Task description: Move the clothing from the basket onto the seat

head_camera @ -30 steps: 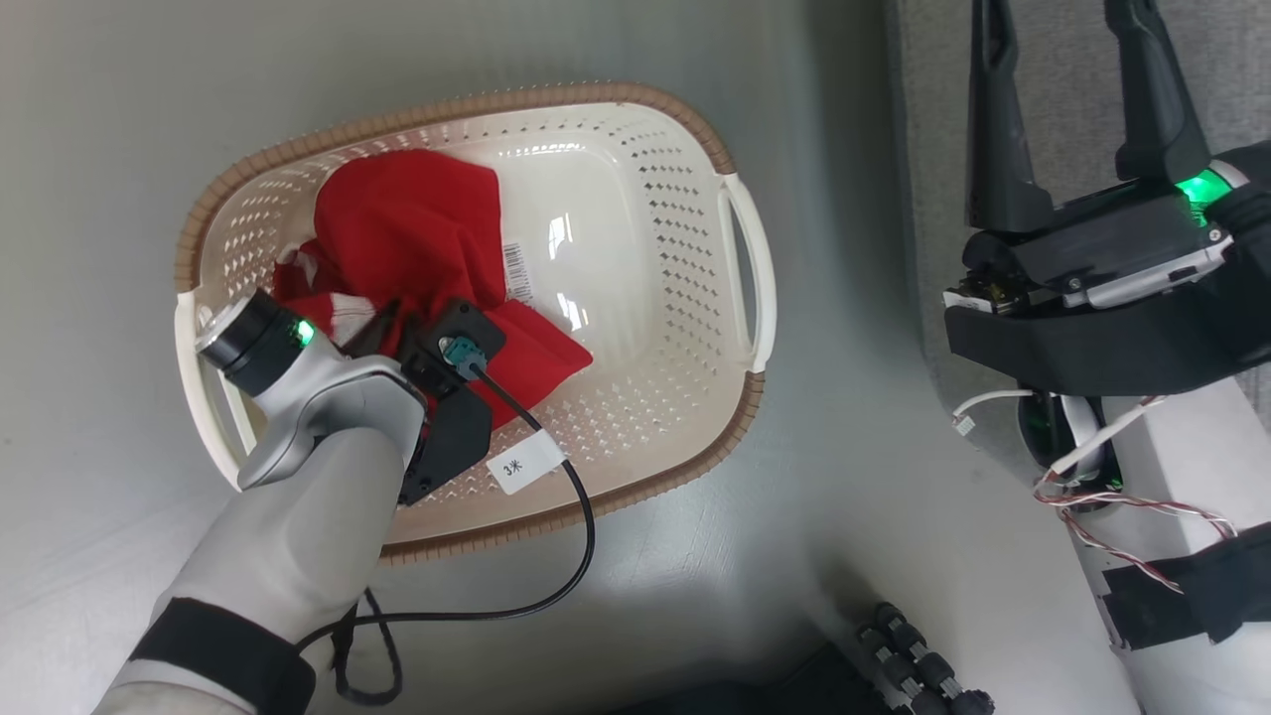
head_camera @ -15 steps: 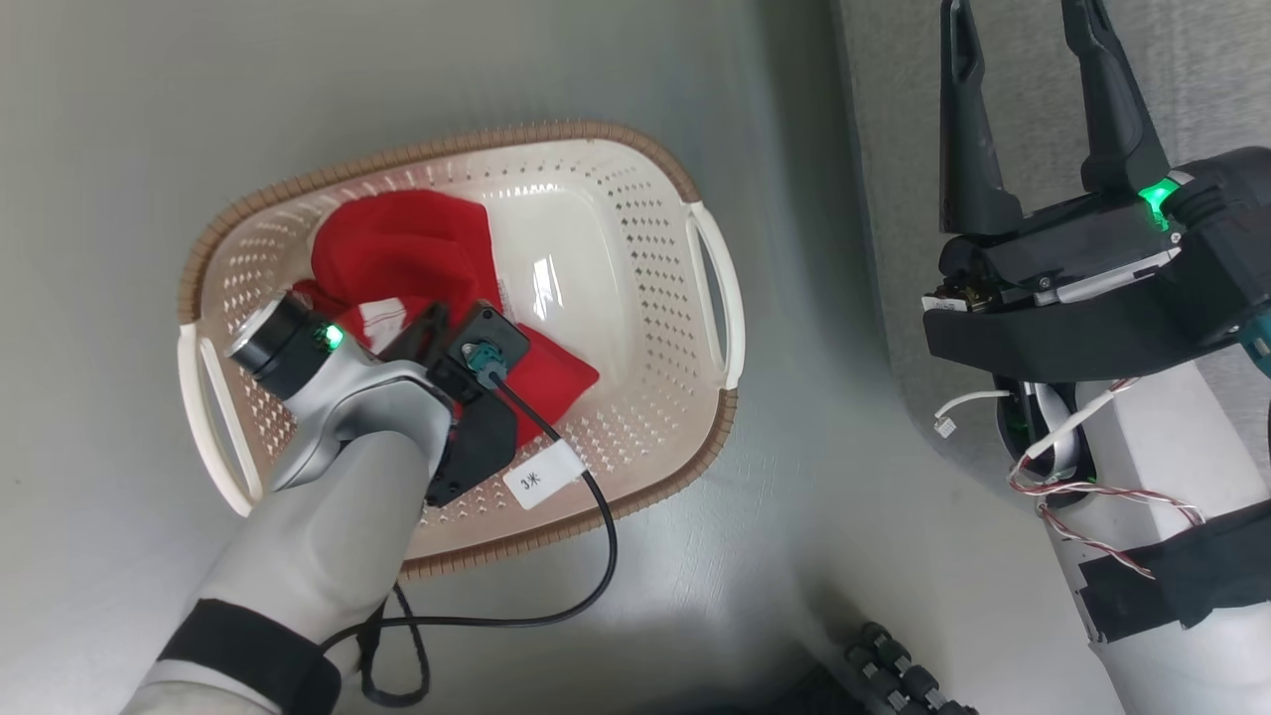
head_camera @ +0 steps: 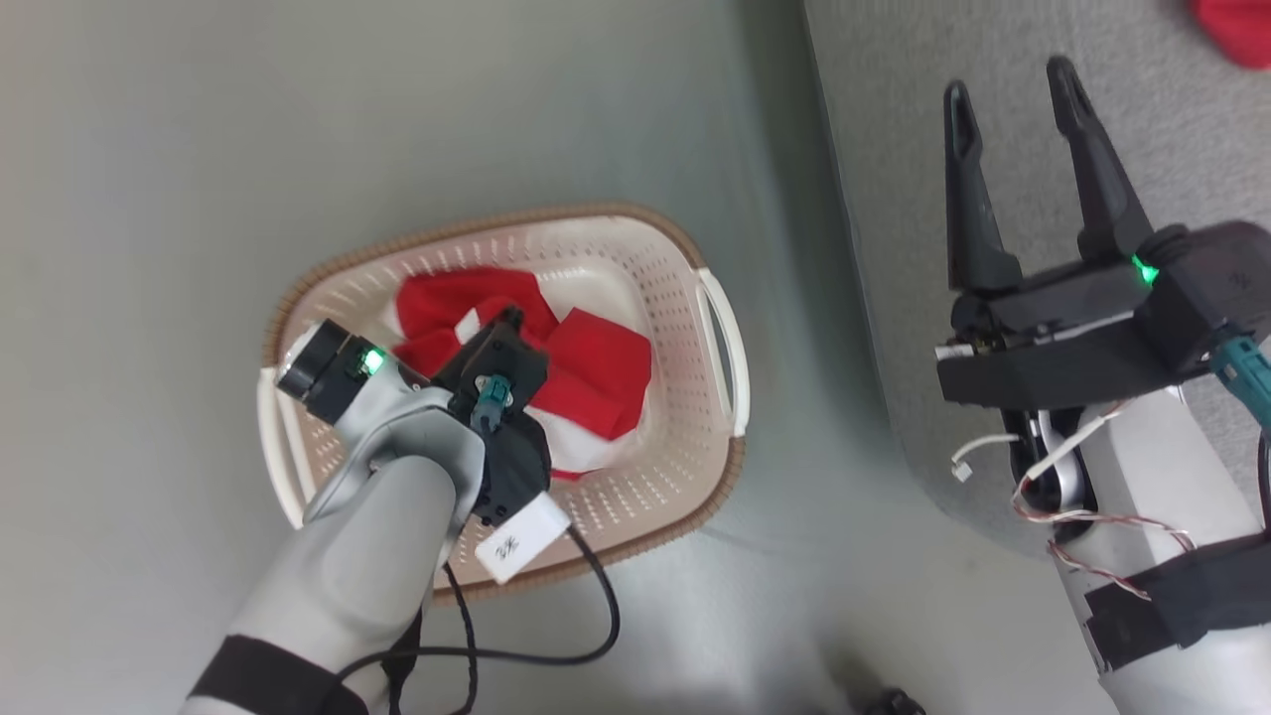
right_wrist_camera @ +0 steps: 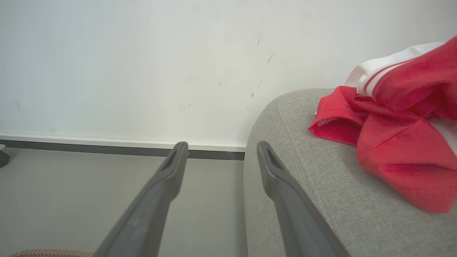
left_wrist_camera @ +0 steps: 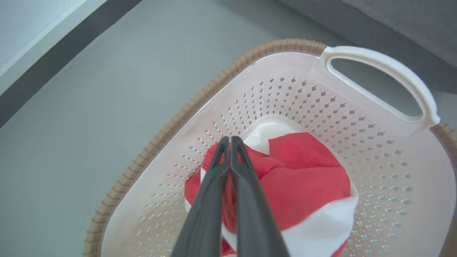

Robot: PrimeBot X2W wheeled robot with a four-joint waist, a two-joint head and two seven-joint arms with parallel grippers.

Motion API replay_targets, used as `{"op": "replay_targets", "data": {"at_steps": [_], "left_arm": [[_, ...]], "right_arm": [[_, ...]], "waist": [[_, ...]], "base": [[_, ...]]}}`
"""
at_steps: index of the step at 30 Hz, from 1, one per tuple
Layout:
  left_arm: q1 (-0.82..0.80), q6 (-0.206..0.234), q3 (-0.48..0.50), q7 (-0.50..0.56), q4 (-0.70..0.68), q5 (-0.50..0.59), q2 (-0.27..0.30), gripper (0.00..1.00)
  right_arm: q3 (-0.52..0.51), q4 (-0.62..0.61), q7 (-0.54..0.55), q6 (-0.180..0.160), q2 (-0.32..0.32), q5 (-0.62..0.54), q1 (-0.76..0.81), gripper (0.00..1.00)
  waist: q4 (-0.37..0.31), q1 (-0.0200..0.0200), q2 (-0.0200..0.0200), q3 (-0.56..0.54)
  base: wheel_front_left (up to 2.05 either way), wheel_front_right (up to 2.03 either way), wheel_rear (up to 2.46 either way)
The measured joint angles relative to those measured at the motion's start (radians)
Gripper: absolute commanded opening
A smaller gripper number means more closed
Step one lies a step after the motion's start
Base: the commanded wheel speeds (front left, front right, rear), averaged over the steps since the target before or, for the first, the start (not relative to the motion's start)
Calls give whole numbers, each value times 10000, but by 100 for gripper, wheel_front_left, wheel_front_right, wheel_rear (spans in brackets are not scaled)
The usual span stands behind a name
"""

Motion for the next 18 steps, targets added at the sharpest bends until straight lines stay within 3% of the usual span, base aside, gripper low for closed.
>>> {"op": "replay_targets", "data": {"at_steps": [9,11,12,15,16,18], "left_arm": [[824,-169,176,-953,-571,-811,-48,0],[1046,-171,86,-1012,-890,-1229,-40,13],[1159,-173,31,-1016,-1068,-1358,-42,31],[1435,-173,-142,-1089,-1498,-1808,-46,36],[1507,-171,-194,-1091,-1616,-1887,-46,44],[1652,-167,-263,-1104,-1825,-2034,-46,49]], "right_arm": [[-153,380,0,132,-56,-17,530,100],[-161,502,0,167,-54,-29,620,100],[-171,529,0,176,-52,-31,665,100],[-205,637,0,221,-50,-38,803,100],[-209,667,0,221,-50,-44,847,100],[-240,738,2,224,-46,-81,986,100]], "waist": [[426,0,-1,-1124],[512,0,-1,-1386],[550,0,0,-1516],[649,-1,0,-1914],[677,0,0,-2047],[725,-1,0,-2316]], "base": [[0,0,0],[0,0,0],[0,0,0],[0,0,0],[0,0,0],[0,0,0]]}}
